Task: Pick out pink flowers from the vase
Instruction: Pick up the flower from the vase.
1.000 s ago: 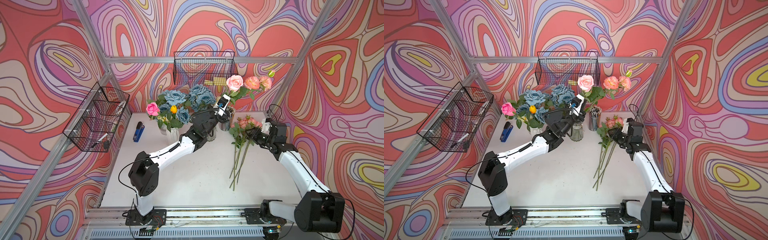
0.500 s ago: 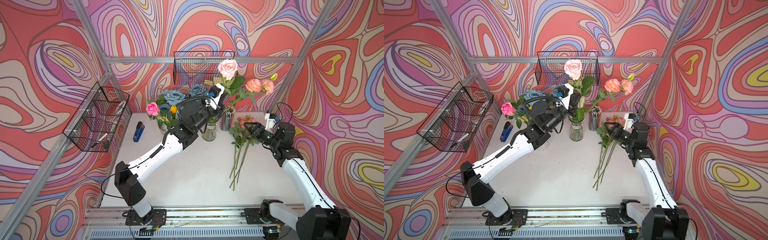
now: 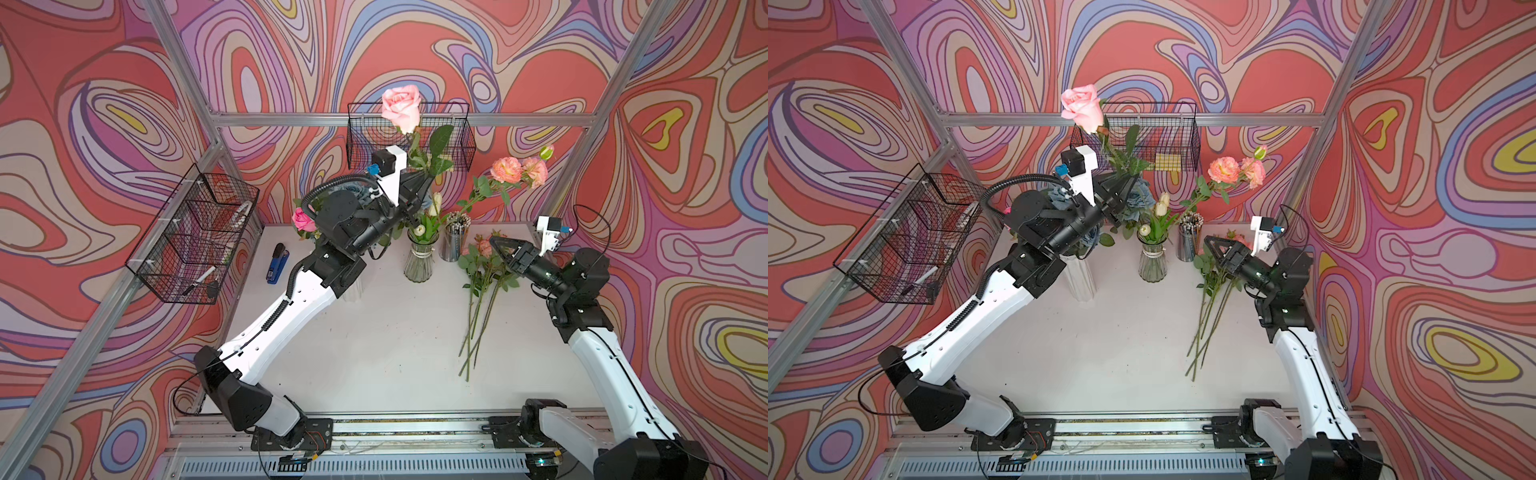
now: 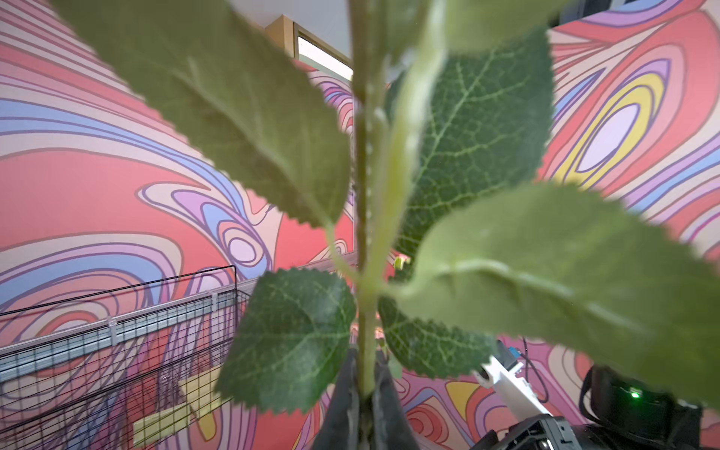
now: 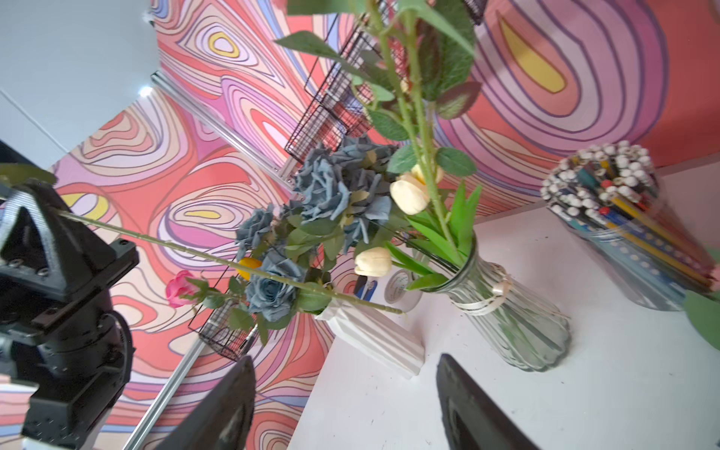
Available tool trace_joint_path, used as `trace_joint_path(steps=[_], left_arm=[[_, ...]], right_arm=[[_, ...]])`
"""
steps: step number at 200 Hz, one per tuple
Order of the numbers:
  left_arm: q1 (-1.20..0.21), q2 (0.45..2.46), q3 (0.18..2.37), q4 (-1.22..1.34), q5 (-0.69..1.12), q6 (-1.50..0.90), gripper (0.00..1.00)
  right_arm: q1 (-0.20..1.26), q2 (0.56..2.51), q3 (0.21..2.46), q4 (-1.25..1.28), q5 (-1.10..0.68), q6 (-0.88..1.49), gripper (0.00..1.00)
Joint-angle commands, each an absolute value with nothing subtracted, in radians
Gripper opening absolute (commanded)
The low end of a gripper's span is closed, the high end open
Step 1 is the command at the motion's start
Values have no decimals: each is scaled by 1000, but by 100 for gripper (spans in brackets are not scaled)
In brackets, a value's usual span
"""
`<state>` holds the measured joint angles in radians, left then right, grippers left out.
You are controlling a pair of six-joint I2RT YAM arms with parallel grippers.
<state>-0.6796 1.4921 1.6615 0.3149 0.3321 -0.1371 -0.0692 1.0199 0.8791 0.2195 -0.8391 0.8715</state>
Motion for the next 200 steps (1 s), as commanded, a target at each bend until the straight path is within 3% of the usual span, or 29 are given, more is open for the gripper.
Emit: trace_joint_path(steps=[1,69,153,200], left_arm=[[-680,1476,1691,181,497,-193,0],[-680,1424,1664,-27,657,-223,0],[-680,1430,1596,63,811,-341,0],[-680,1454,1561,152,868,-415,0]], right_arm=[[-71,995,920,219,-918,861,74],[-38,976,970,196,-987,873,71],[145,1007,1059,41,-1059,718,68],[221,1046,1111,-23,-1041,658,61]])
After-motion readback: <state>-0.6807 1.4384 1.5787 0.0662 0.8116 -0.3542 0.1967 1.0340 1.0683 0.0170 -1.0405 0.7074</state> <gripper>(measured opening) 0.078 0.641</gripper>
